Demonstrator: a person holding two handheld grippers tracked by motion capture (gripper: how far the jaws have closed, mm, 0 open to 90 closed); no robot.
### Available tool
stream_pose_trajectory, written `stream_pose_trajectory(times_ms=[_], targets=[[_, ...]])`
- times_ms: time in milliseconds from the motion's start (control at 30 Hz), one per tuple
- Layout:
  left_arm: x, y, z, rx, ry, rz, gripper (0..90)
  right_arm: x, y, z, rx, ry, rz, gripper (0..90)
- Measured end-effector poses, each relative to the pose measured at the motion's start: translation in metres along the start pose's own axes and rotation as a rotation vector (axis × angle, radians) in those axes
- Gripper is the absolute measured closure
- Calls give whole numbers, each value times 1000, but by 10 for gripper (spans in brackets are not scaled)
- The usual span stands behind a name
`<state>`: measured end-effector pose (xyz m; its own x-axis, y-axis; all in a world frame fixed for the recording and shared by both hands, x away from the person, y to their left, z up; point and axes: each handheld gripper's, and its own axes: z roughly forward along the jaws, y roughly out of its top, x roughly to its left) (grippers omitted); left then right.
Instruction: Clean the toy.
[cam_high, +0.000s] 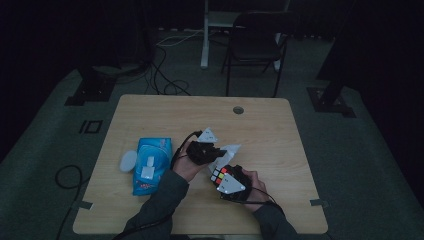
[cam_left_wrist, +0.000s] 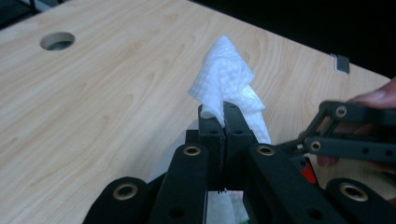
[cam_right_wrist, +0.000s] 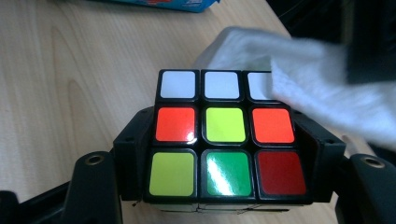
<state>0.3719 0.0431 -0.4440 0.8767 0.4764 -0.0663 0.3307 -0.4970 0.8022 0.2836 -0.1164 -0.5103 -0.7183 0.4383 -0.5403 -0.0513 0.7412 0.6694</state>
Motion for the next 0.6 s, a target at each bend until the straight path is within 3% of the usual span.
stream_pose_trajectory(times_ms=[233, 267, 433, 600], targets=[[0, -8, 10, 39, -14, -6, 894, -4, -1, -3, -5, -43, -5, 338], [0, -8, 11, 45, -16, -3, 894, -3, 0, -3, 0, -59, -35, 338], [1, -9, 13, 55, -24, -3, 893, 2, 0, -3, 8, -98, -79, 338], [3, -9, 16, 59, -38, -8, 894, 2, 3, -5, -9, -88, -71, 338]])
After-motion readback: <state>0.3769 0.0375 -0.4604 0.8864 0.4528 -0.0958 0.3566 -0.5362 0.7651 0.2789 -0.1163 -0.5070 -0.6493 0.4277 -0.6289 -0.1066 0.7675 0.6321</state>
